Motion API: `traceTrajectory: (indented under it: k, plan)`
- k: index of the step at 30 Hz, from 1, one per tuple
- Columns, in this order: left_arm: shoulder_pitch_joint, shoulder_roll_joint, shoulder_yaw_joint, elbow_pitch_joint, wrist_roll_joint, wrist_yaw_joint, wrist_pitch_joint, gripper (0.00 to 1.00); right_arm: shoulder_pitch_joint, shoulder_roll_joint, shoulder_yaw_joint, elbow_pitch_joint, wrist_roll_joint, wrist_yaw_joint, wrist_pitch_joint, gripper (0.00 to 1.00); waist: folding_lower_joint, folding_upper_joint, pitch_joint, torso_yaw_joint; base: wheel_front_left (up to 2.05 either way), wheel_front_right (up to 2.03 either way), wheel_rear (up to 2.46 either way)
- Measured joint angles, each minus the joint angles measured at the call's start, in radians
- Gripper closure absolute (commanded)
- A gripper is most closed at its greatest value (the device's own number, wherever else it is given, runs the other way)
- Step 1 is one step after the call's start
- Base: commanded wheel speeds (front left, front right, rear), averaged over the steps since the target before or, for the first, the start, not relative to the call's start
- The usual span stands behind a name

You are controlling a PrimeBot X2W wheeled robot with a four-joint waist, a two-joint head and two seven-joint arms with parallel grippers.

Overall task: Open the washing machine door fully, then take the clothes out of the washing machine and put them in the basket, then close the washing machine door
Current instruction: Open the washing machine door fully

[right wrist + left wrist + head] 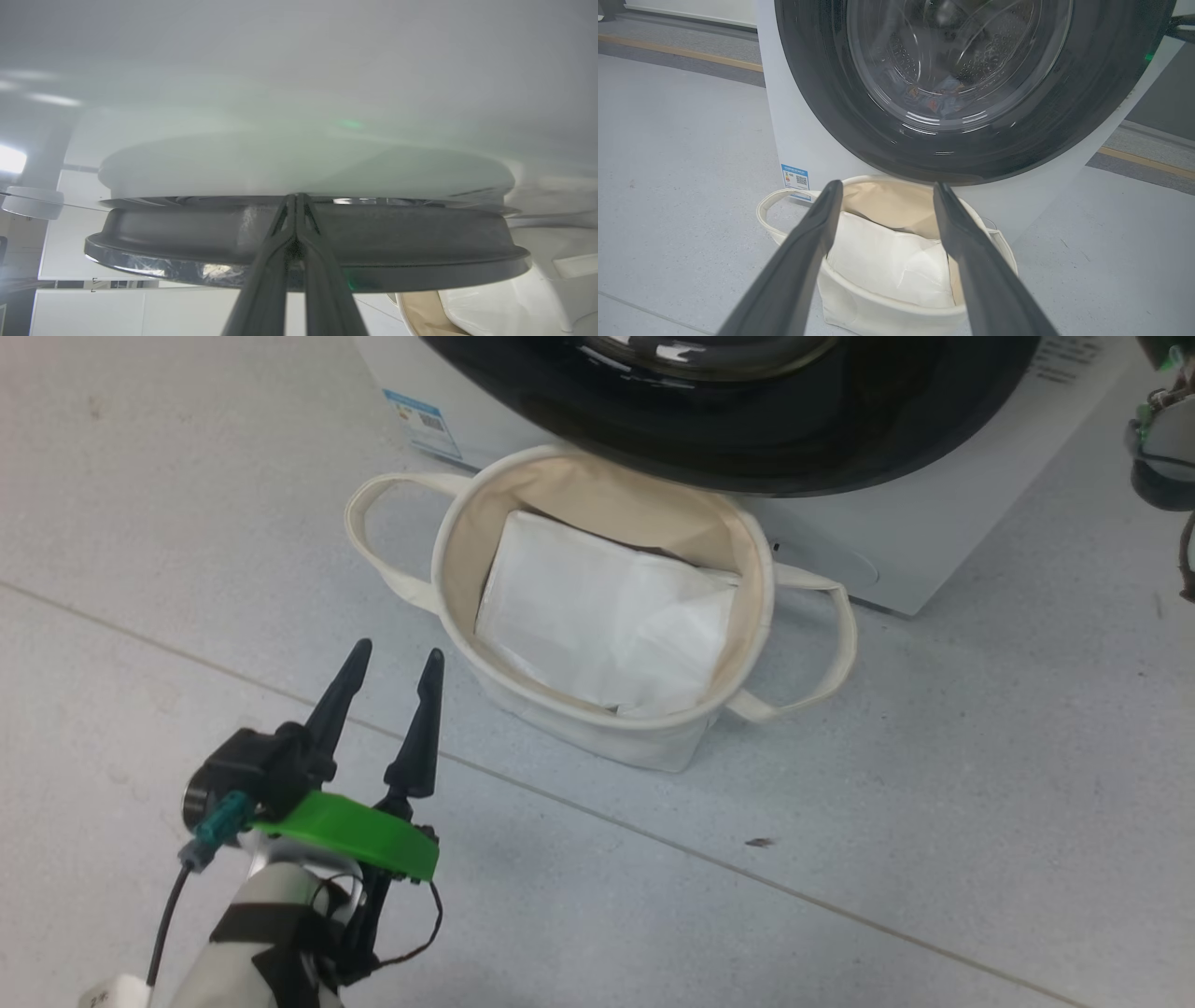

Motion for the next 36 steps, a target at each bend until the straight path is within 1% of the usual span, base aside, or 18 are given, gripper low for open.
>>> traceTrajectory:
  k: [12,20,29,30,36]
  plan:
    - [-0.013,-0.041,0.038,0.002,0.04,-0.032,0.0,0.0,-0.017,0.009,0.017,0.027,-0.01,0.0,-0.021,1.0,0.0,0.0,0.026,0.024,0.0,0.0,0.0]
    - [-0.013,-0.051,0.068,0.027,0.055,-0.042,0.0,0.0,0.011,0.008,0.046,0.012,-0.003,-0.001,0.086,1.0,0.0001,0.0,0.0,0.02,0.0,0.0,0.0]
    - [0.003,-0.052,0.092,0.045,0.072,-0.05,0.0,0.0,0.144,0.076,0.092,-0.072,0.01,-0.001,0.145,1.0,0.0,0.0,-0.07,0.0,0.0,0.0,0.0]
    - [0.003,-0.052,0.092,0.045,0.072,-0.05,0.0,0.0,0.144,0.076,0.092,-0.072,0.01,-0.001,0.145,1.0,0.0,0.0,-0.07,0.0,0.0,0.0,0.0]
    - [0.046,-0.05,0.103,0.063,0.08,-0.051,0.0,0.0,0.25,0.147,0.146,-0.16,0.026,-0.001,0.2,1.0,0.0,0.0,-0.128,-0.007,0.0,0.0,0.0]
